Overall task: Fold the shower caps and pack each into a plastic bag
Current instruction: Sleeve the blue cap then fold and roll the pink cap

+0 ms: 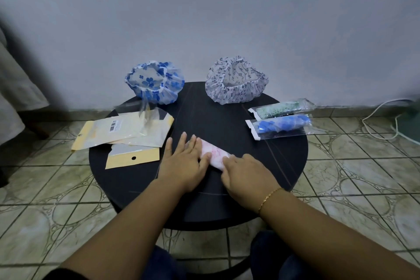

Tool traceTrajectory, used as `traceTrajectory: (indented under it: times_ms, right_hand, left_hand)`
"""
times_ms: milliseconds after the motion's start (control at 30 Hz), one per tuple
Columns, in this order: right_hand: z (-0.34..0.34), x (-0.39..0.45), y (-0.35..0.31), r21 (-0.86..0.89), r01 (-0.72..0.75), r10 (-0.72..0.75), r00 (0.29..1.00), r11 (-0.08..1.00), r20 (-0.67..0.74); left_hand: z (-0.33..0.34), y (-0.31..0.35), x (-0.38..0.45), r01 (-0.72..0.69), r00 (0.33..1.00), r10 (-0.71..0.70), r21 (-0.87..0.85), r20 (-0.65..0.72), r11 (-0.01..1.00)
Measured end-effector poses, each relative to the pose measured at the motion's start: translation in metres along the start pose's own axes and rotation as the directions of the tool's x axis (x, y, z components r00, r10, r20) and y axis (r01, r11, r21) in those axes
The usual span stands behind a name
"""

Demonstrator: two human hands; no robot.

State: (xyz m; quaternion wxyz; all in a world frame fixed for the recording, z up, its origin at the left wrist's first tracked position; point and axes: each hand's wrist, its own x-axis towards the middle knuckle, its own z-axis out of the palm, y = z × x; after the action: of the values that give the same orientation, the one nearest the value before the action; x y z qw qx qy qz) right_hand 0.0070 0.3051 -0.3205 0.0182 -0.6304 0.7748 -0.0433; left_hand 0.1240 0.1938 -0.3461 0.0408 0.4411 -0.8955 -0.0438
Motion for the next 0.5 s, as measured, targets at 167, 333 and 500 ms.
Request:
traceTrajectory:
  times_ms: [167,333,500]
  right_hand:
    - [-0.005,0.007,0.002,0.328,-0.167,0.173,0.985,0.930,0.011]
    - [0.006,0.022,0.000,0.470,-0.360,0.335,0.932,0.806,0.140]
    - [0.006,0.031,-0.011,0.818,-0.277,0.401,0.914,0.503,0.063]
  left_hand:
    - [0.002,0.010,-0.002,0.259,0.949,-0.275,-0.115,-0.158,0.959]
    - [-0.003,0.031,-0.005,0.235,0.941,-0.271,-0.188,-0.201,0.954]
    - [-0.013,0.032,-0.002,0.275,0.925,-0.375,-0.783,0.058,0.558]
